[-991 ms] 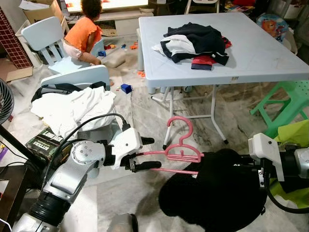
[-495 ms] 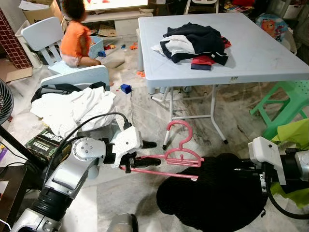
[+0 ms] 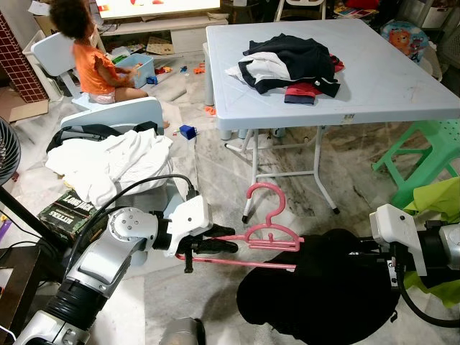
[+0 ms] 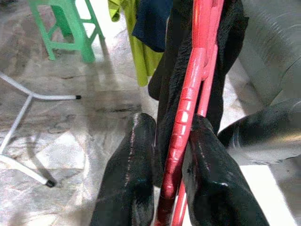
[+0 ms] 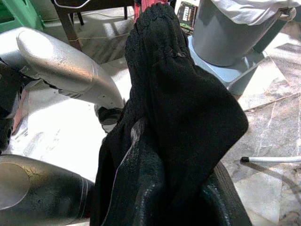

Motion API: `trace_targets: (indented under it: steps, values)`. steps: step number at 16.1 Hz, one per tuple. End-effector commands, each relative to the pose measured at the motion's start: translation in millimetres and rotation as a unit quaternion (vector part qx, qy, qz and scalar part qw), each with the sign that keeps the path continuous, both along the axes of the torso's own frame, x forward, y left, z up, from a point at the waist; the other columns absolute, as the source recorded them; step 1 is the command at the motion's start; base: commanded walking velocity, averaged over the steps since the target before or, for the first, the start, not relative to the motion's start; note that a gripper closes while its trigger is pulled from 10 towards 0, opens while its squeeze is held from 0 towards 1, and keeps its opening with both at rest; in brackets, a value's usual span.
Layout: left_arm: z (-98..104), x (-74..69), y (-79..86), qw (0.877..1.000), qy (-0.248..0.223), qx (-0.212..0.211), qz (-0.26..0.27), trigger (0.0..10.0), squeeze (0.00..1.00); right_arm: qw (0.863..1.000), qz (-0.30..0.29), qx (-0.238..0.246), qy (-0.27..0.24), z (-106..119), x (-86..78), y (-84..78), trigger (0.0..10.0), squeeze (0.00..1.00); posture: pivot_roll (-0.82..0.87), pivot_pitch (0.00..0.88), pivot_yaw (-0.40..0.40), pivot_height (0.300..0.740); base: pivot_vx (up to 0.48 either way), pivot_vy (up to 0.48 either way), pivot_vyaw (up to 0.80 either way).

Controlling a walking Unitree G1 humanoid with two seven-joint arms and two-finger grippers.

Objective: Hang hanger

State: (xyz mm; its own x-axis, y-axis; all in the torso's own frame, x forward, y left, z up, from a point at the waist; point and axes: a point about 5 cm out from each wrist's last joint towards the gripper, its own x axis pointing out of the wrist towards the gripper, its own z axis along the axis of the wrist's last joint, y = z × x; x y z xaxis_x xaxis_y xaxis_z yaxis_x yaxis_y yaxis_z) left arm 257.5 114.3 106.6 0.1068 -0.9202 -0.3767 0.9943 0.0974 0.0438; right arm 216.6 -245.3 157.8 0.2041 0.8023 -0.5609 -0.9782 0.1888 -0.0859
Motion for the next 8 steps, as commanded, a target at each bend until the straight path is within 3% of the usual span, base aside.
trace_targets:
  steps: [1,8]
  values:
    - [0.2,-2.3,0.1,1.000,0.008,-0.001,-0.004,0.0,0.00,1.000,0.018,0.004,-0.013,5.7,3.0,3.8,10.0,0.00,-0.07,0.012,0.036,0.740,0.000,0.000,0.00]
    - [1.0,-3.6,-3.4,0.999,0.021,-0.026,0.005,0.0,0.00,1.000,0.014,0.007,-0.027,1.0,12.3,8.5,10.0,0.00,-0.07,0.012,0.034,0.740,0.000,0.000,0.00]
